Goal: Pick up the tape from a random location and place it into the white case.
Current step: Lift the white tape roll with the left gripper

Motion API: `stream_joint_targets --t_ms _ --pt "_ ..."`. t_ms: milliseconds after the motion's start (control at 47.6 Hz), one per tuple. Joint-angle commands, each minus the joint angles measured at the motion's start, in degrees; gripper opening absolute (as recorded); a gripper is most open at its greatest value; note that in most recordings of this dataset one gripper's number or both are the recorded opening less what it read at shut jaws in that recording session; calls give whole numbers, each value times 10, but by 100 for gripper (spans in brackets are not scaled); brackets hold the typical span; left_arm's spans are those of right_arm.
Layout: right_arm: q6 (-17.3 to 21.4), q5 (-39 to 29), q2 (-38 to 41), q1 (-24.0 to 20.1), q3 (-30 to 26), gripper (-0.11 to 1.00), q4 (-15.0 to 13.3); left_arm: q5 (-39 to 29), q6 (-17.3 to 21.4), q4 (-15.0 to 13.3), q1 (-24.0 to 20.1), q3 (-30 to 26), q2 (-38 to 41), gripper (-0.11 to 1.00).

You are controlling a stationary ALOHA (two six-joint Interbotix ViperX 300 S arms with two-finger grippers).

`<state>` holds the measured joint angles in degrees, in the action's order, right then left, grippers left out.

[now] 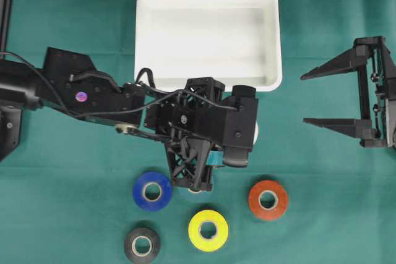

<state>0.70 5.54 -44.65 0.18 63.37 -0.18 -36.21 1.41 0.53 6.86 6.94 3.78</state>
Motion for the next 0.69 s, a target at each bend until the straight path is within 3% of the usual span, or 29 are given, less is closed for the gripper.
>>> stream_joint_targets --t_ms 0,672 --pt "-1 4 1 1 -9 90 1 -2 3 3 0 -19 -31 25" --pt "-1 3 1 1 -9 90 1 -1 3 2 -1 -17 -36 26"
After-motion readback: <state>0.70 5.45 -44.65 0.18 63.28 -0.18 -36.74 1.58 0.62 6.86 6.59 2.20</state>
